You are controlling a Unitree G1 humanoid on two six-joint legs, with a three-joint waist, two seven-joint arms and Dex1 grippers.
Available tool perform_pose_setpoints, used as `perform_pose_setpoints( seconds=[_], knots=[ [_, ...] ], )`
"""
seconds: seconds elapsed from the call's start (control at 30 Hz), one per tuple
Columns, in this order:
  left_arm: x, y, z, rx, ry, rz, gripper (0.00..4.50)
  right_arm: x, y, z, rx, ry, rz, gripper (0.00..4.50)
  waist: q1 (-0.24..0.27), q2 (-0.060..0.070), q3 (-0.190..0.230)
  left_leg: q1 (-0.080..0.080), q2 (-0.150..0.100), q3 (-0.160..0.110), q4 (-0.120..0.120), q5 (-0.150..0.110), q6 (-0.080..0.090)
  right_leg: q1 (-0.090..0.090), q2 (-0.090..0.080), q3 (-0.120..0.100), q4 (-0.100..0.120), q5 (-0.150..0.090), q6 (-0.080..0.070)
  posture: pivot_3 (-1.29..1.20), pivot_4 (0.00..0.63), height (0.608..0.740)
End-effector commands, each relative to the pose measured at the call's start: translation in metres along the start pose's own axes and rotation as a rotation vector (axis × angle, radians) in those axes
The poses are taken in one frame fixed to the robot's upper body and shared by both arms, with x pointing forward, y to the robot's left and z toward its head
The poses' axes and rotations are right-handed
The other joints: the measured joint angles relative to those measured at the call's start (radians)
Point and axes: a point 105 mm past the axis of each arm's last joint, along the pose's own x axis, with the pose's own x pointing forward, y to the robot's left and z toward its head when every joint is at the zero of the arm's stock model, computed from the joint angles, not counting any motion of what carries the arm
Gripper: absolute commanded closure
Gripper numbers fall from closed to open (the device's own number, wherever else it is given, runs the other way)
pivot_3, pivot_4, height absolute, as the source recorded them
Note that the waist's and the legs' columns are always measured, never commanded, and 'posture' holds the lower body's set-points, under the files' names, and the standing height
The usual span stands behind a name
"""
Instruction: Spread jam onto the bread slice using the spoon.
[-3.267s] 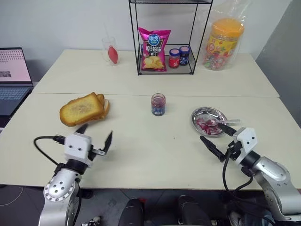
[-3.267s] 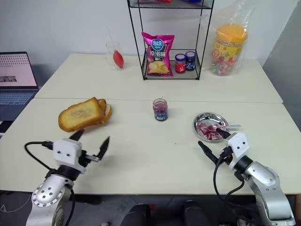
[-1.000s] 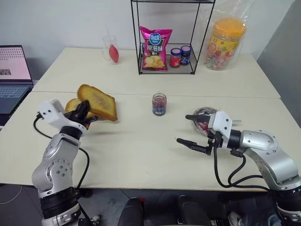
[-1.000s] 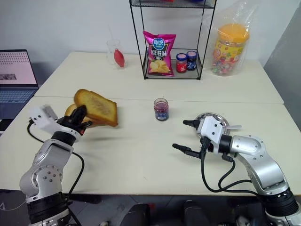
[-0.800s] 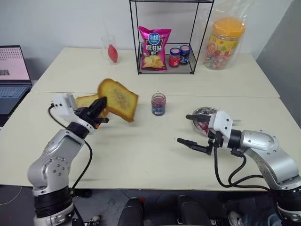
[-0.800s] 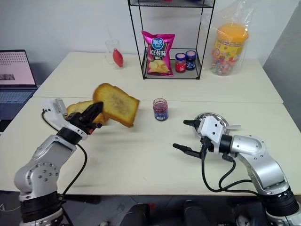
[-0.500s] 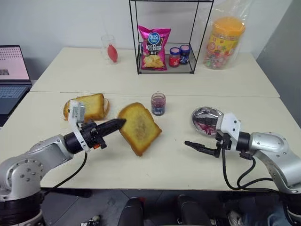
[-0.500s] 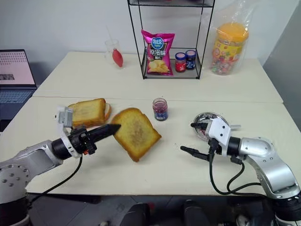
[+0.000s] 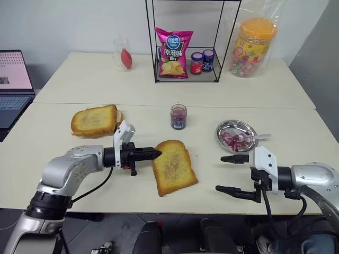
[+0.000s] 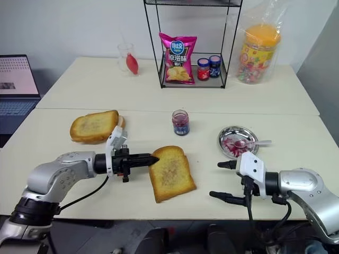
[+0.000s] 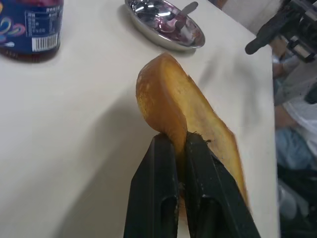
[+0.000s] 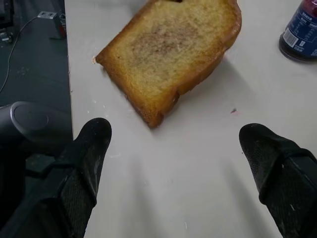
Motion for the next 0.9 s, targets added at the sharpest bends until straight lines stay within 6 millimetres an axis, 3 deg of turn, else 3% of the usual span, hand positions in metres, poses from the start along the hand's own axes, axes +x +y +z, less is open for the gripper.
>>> perform_pose_setpoints(
  seconds=[0.03, 0.2, 0.53, 0.57, 0.7, 0.87, 0.9],
  knots=[
    [0.009, 0.011, -0.002, 0.129, 0.047, -0.014, 4.46, -0.003, 0.001, 0.009, -0.037, -0.010, -0.027, 0.00, -0.001, 0.000, 0.000, 0.000, 0.000, 0.000, 0.000, 0.000, 0.000, 0.000, 0.000, 0.000, 0.000, 0.000, 0.000, 0.00, 0.150, 0.740],
    [0.020, 0.027, -0.005, 0.233, 0.082, 0.008, 4.46, -0.002, 0.003, 0.012, -0.032, -0.012, -0.029, 0.00, 0.000, 0.000, 0.000, -0.001, 0.000, 0.000, -0.001, 0.000, 0.000, -0.001, 0.001, 0.000, 0.000, 0.000, 0.000, 0.00, 0.150, 0.740],
    [0.032, 0.044, 0.014, 0.326, -0.001, 0.107, 4.46, 0.000, 0.006, 0.012, -0.021, -0.015, -0.037, 0.00, -0.001, -0.001, 0.000, -0.001, 0.000, 0.000, 0.001, 0.000, 0.000, -0.001, 0.001, 0.000, 0.001, 0.001, 0.002, 0.00, 0.150, 0.740],
    [0.032, 0.044, 0.014, 0.330, -0.003, 0.112, 3.92, 0.001, 0.006, 0.012, -0.020, -0.016, -0.038, 0.00, -0.001, -0.001, 0.000, -0.001, 0.000, 0.000, 0.001, 0.000, 0.000, -0.001, 0.001, 0.000, 0.001, 0.001, 0.002, 0.00, 0.150, 0.740],
    [0.031, 0.044, 0.018, 0.351, -0.023, 0.132, 3.06, 0.001, 0.005, 0.011, -0.016, -0.018, -0.047, 0.00, -0.001, -0.001, 0.000, 0.000, 0.000, 0.000, 0.001, 0.000, 0.000, -0.001, 0.001, 0.000, 0.003, 0.001, 0.002, 0.00, 0.150, 0.740],
    [0.028, 0.038, 0.024, 0.441, -0.034, 0.148, 2.18, 0.003, 0.000, 0.010, -0.013, -0.031, -0.071, 0.00, 0.000, -0.001, 0.000, 0.000, 0.000, 0.000, 0.002, 0.000, 0.000, -0.001, 0.001, 0.000, 0.004, 0.001, 0.002, 0.00, 0.150, 0.740],
    [0.026, 0.037, 0.024, 0.460, -0.037, 0.154, 2.18, 0.003, -0.001, 0.011, -0.010, -0.038, -0.083, 0.00, -0.001, -0.001, 0.000, 0.000, 0.000, 0.000, 0.002, 0.000, 0.000, -0.001, 0.001, 0.000, 0.004, 0.001, 0.002, 0.00, 0.150, 0.740]
  ],
)
